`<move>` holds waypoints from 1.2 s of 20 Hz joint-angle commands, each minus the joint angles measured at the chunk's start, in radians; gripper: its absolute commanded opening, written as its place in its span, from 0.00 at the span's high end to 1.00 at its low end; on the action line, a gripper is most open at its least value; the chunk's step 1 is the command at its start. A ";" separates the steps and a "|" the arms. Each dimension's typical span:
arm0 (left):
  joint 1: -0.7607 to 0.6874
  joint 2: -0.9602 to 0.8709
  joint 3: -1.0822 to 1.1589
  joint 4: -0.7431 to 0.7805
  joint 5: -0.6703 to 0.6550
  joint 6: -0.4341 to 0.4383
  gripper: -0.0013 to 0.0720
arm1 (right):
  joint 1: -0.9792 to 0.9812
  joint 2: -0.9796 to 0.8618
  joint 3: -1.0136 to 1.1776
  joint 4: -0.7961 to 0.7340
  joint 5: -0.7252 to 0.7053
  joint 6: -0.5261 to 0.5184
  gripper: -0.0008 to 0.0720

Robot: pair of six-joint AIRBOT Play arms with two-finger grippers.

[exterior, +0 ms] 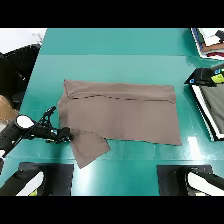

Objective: Fold the shirts.

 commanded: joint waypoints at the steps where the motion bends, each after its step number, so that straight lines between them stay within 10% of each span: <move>1: 0.000 0.003 0.033 -0.034 -0.061 0.038 0.95 | -0.033 0.001 -0.001 -0.004 0.072 0.000 0.37; 13: 0.000 0.122 0.132 -0.032 -0.143 0.044 0.95 | -0.365 0.235 -0.901 -0.045 -0.076 -0.001 0.21; 21: 0.000 0.122 0.135 -0.003 -0.175 0.043 0.95 | -0.226 0.087 -0.948 0.069 -0.166 -0.019 0.46; 24: 0.000 0.177 0.166 0.159 -0.277 -0.027 0.95 | -0.132 0.071 -0.883 -0.039 -0.092 -0.019 0.93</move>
